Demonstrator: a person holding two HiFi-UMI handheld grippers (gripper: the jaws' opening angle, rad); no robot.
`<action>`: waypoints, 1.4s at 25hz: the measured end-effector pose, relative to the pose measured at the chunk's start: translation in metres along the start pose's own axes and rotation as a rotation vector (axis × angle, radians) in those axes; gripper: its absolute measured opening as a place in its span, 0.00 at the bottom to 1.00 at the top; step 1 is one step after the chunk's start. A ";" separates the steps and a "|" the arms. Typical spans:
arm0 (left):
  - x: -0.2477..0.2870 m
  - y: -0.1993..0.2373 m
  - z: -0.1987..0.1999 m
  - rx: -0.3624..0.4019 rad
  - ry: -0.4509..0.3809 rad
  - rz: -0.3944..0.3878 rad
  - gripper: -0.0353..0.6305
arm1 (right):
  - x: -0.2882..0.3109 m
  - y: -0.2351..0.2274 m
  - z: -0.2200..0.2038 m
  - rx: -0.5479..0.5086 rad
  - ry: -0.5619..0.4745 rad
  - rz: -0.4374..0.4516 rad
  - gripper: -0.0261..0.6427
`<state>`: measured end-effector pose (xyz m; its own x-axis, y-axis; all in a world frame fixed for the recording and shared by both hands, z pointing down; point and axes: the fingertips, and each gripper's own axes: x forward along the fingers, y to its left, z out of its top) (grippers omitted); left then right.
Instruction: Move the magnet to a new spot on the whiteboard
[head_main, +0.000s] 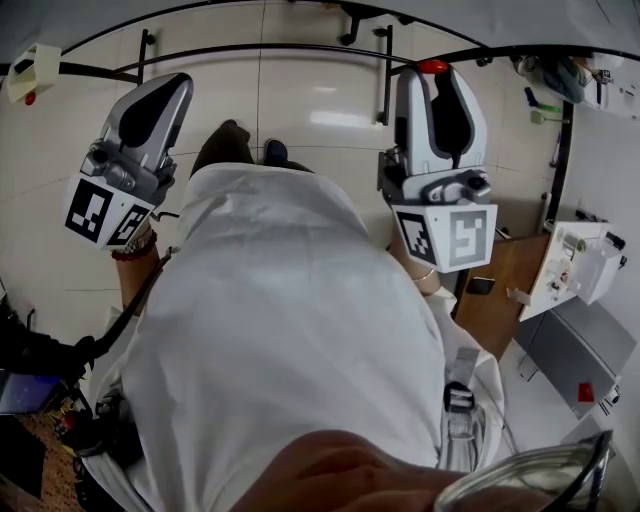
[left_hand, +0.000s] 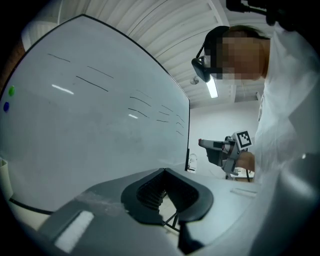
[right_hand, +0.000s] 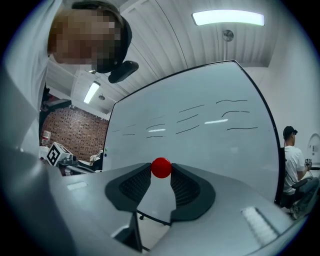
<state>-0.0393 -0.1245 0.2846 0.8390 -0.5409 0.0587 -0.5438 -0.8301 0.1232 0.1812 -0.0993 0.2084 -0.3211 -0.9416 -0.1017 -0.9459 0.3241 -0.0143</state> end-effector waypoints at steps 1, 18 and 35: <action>0.004 0.005 0.000 -0.001 -0.003 -0.007 0.05 | 0.011 0.000 0.000 -0.010 0.006 0.004 0.23; 0.108 0.112 0.039 0.123 0.022 -0.504 0.06 | 0.214 -0.019 0.024 -0.149 -0.037 -0.175 0.23; 0.110 0.080 0.023 0.243 0.098 -0.673 0.06 | 0.201 -0.032 0.036 -0.197 -0.044 -0.316 0.23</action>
<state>0.0093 -0.2532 0.2780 0.9850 0.1033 0.1382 0.1123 -0.9919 -0.0594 0.1487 -0.2958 0.1529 -0.0139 -0.9861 -0.1659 -0.9903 -0.0094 0.1390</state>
